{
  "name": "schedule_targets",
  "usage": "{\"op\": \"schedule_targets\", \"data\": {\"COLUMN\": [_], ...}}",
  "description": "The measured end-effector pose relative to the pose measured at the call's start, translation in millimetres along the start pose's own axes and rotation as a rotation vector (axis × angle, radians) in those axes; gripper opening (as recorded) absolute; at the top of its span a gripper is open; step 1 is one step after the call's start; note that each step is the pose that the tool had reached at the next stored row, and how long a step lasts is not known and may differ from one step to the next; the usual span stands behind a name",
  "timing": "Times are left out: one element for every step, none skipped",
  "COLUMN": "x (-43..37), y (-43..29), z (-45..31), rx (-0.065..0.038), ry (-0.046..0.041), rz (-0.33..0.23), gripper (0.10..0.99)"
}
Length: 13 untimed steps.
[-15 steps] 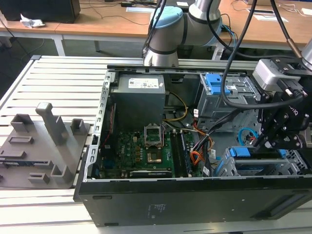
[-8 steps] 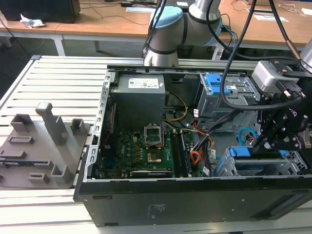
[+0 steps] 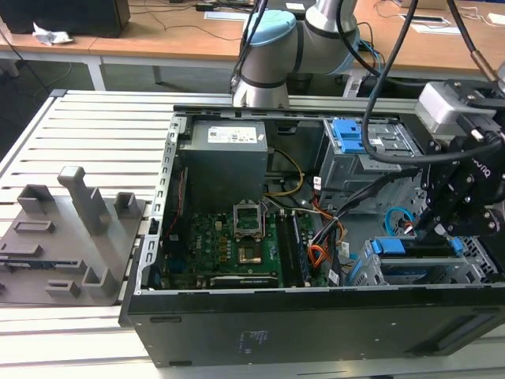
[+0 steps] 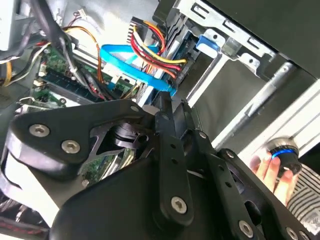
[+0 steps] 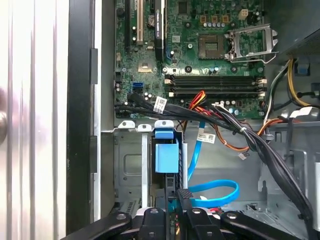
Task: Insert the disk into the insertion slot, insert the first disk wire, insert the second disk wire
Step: 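Insert the second disk wire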
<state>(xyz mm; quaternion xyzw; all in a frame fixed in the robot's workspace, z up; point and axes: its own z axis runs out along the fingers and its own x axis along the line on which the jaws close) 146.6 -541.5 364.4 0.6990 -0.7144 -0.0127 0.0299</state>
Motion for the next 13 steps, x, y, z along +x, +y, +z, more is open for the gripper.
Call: {"op": "schedule_targets", "data": {"x": [-2.5, -3.4, -3.7, -4.0, -3.9, -3.9, -3.9, -3.9, -3.9, -3.9, -3.9, -3.9, -3.9], "y": [0.6, 1.0, 1.2, 1.6, 1.7, 1.7, 1.7, 1.7, 1.7, 1.7, 1.7, 1.7, 1.7], "z": [-8.8, -14.9, -18.9, -25.6, -26.9, -26.9, -27.0, -27.3, -27.3, -27.4, -27.5, -27.5, -27.6], "rx": [0.000, 0.000, 0.000, 0.000, 0.000, 0.000, 0.000, 0.000, 0.000, 0.000, 0.000, 0.000, 0.000], "ry": [0.0000, -0.0001, 0.0000, -0.0001, -0.0003, -0.0004, -0.0004, 0.0000, -0.0001, -0.0001, -0.0001, -0.0001, 0.0000], "rz": [0.000, 0.000, 0.000, 0.000, 0.000, 0.000, 0.000, 0.000, 0.000, 0.000, 0.000, 0.000, 0.000], "gripper": [0.161, 0.161, 0.161, 0.106, 0.106, 0.106, 0.106, 0.106, 0.106, 0.106, 0.106, 0.106, 0.106]}}
